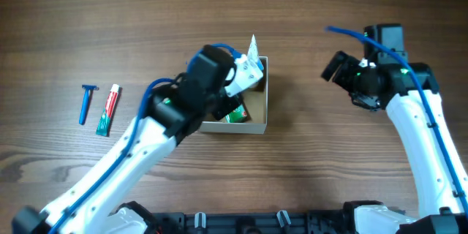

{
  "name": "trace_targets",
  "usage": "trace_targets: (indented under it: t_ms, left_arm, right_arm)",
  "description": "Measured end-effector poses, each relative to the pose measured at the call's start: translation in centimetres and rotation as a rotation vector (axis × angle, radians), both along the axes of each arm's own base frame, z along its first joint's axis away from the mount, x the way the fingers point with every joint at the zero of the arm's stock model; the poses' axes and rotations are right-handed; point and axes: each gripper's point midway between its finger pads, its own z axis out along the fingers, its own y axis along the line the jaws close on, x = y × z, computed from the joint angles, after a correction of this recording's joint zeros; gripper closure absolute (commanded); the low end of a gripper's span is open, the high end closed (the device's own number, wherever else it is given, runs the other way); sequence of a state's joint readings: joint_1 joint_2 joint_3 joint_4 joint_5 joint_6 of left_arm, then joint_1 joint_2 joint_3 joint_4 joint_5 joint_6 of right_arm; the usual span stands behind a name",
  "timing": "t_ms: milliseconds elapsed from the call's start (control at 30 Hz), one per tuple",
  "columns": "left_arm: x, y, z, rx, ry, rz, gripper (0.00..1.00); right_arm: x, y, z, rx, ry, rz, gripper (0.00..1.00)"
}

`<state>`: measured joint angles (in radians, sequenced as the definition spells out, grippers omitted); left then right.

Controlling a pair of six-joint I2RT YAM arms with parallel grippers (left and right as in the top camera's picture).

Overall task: Pack container
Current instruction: 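Drop the toothbrush into the box with the left gripper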

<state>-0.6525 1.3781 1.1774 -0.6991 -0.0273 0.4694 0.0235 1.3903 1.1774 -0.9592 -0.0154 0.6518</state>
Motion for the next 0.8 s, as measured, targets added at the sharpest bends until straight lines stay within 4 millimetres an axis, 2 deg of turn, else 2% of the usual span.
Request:
trace_targets:
  t_ms: [133, 267, 300, 333, 367, 433, 533, 567, 600, 667, 700, 733, 767, 800]
  left_arm:
    - [0.3, -0.5, -4.0, 0.076, 0.083, -0.029, 0.96]
    - [0.5, -0.7, -6.3, 0.113, 0.136, -0.031, 0.94]
    - [0.5, -0.7, -6.7, 0.119, 0.146, -0.031, 0.85]
    - [0.5, -0.7, -7.3, 0.129, 0.158, -0.032, 0.46]
    - [0.5, -0.7, -7.5, 0.131, 0.163, -0.031, 0.32]
    - [0.5, -0.7, -7.6, 0.137, 0.161, -0.041, 0.21]
    - [0.4, -0.7, -7.5, 0.134, 0.161, -0.037, 0.17]
    - [0.3, -0.9, -7.0, 0.123, 0.152, -0.037, 0.12]
    - [0.0, -0.6, -5.3, 0.093, 0.127, -0.006, 0.00]
    - [-0.4, 1.0, 0.4, -0.008, 0.008, 0.099, 0.00]
    - [-0.7, 3.4, 3.4, -0.050, -0.053, 0.193, 0.00]
    - [-0.8, 6.4, 5.1, -0.077, -0.081, 0.311, 0.00]
    - [-0.5, 9.7, 6.4, -0.104, -0.107, 0.440, 0.00]
    - [-0.2, 13.0, 6.8, -0.121, -0.110, 0.574, 0.00]
  right_arm:
    - [-0.5, -3.0, -0.2, -0.020, 0.018, -0.130, 0.00]
    - [-0.6, -3.5, -0.2, -0.027, 0.025, -0.144, 0.00]
    - [-0.6, -3.5, -0.2, -0.029, 0.025, -0.144, 0.00]
    - [-0.6, -3.5, -0.2, -0.029, 0.025, -0.145, 0.00]
    - [-0.6, -3.5, -0.2, -0.029, 0.025, -0.144, 0.00]
    - [-0.6, -3.5, -0.2, -0.031, 0.025, -0.141, 0.00]
    - [-0.7, -3.6, -0.2, -0.035, 0.026, -0.130, 0.00]
    - [-0.7, -3.5, -0.2, -0.037, 0.026, -0.125, 0.00]
    - [-0.7, -3.5, -0.2, -0.040, 0.027, -0.120, 0.00]
    - [-0.7, -3.5, -0.2, -0.043, 0.028, -0.112, 0.00]
    - [-0.7, -3.6, -0.2, -0.044, 0.029, -0.109, 0.00]
    - [-0.7, -3.5, -0.3, -0.044, 0.029, -0.109, 0.00]
    - [-0.7, -3.5, -0.2, -0.046, 0.028, -0.104, 0.00]
    - [-0.7, -3.5, -0.3, -0.047, 0.029, -0.101, 0.00]
